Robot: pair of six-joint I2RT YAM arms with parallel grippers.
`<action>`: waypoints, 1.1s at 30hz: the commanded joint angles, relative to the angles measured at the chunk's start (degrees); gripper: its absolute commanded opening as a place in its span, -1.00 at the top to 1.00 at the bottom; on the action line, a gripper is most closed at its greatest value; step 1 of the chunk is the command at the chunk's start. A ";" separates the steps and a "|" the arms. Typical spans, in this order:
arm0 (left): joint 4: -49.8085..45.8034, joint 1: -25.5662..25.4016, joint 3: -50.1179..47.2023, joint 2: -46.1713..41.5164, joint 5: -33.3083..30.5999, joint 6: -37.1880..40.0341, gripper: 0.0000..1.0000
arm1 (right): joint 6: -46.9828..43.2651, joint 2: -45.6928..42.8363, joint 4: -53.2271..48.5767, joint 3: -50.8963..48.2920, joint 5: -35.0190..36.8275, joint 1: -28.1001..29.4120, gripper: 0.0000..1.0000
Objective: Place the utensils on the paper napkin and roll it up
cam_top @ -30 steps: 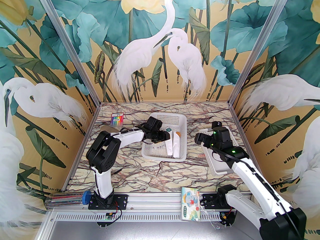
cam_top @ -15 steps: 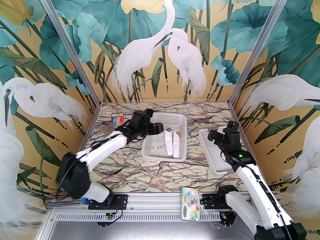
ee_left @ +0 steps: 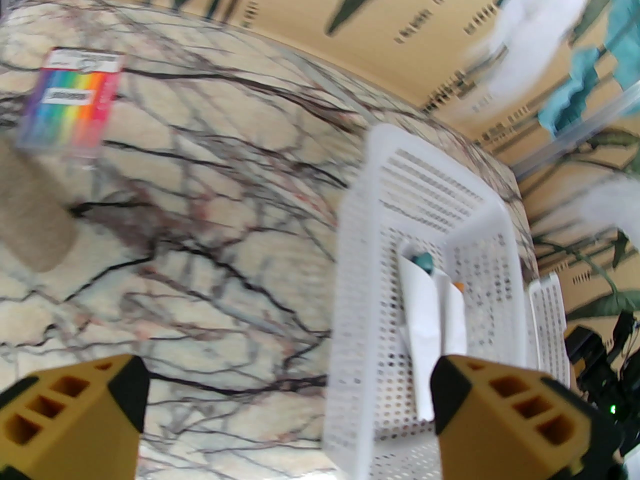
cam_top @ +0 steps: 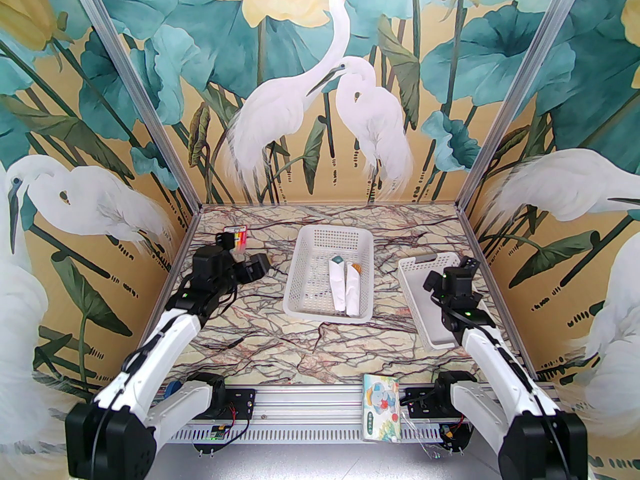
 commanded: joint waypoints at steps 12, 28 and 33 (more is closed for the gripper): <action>13.05 9.04 -11.57 -5.11 -6.76 5.26 -0.99 | -11.72 14.51 35.47 -3.72 -5.08 -0.59 -0.98; 28.10 9.13 -16.16 2.47 -14.42 11.88 -0.99 | -14.48 30.99 65.88 -8.15 -9.44 -0.88 -0.98; 36.60 9.13 -17.89 6.12 -14.64 14.82 -0.99 | -14.32 30.91 59.39 -4.89 -10.76 -1.35 -0.98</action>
